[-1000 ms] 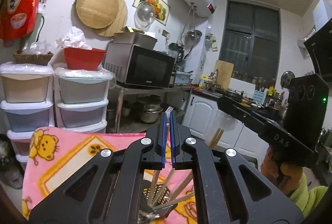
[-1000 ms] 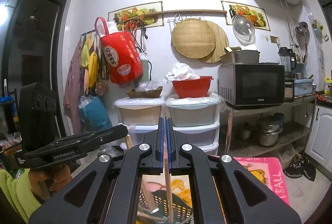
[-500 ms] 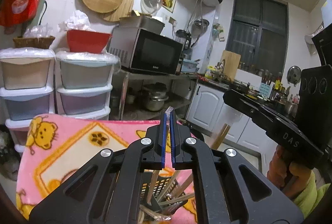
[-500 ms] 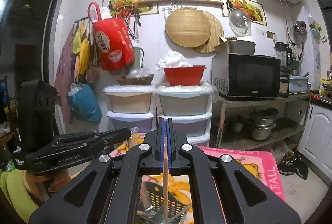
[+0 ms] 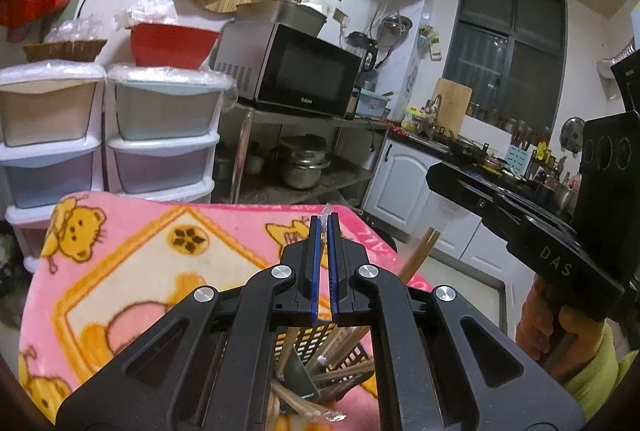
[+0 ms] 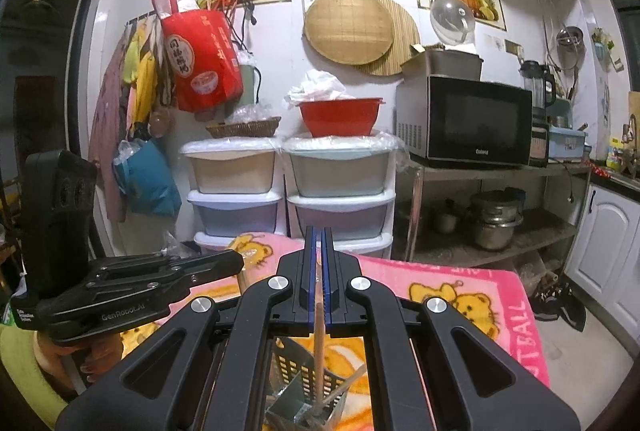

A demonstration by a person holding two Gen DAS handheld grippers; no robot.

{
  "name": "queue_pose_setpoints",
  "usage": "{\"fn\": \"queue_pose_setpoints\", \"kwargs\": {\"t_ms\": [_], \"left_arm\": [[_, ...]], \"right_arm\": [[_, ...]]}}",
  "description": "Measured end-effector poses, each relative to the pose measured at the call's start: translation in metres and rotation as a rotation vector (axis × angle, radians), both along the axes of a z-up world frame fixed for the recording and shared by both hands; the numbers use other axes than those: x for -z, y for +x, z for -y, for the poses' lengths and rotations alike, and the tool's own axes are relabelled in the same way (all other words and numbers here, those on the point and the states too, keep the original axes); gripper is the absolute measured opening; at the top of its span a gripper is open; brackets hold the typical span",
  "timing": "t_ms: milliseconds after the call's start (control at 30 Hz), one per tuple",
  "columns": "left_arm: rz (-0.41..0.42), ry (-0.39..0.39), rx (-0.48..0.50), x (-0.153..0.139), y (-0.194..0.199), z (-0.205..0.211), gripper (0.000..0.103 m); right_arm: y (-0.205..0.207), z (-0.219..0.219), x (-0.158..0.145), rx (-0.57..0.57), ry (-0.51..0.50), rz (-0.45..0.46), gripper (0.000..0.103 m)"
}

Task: Organize utensils
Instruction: 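Raise both tools' chopsticks and lower them into the green caddy, then open the left tool in the caddy while the right tool opens to release its pair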

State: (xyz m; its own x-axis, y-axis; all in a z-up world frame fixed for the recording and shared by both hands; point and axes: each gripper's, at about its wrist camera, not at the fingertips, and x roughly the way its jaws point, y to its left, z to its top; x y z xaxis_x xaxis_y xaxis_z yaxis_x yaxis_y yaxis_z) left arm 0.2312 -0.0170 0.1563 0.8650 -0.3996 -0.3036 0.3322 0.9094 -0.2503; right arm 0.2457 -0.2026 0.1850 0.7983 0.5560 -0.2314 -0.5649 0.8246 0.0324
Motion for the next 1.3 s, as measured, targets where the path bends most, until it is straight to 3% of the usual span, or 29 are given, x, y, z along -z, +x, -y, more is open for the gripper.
{"fn": "queue_pose_setpoints", "kwargs": {"t_ms": [567, 667, 1000, 1300], "left_arm": [[-0.061, -0.017, -0.008, 0.022, 0.002, -0.006, 0.002], [-0.073, -0.022, -0.011, 0.024, 0.001, -0.008, 0.01], [-0.107, -0.01, -0.001, 0.027, -0.014, -0.007, 0.035], [-0.118, 0.006, 0.024, 0.027, -0.036, -0.002, 0.044]], "right_arm": [[0.009, 0.012, 0.024, 0.025, 0.031, -0.095, 0.004], [0.008, 0.017, 0.028, 0.034, 0.039, -0.114, 0.016], [-0.003, 0.029, 0.044, 0.051, 0.029, -0.177, 0.03], [-0.022, 0.039, 0.053, 0.062, 0.02, -0.198, 0.042]]}}
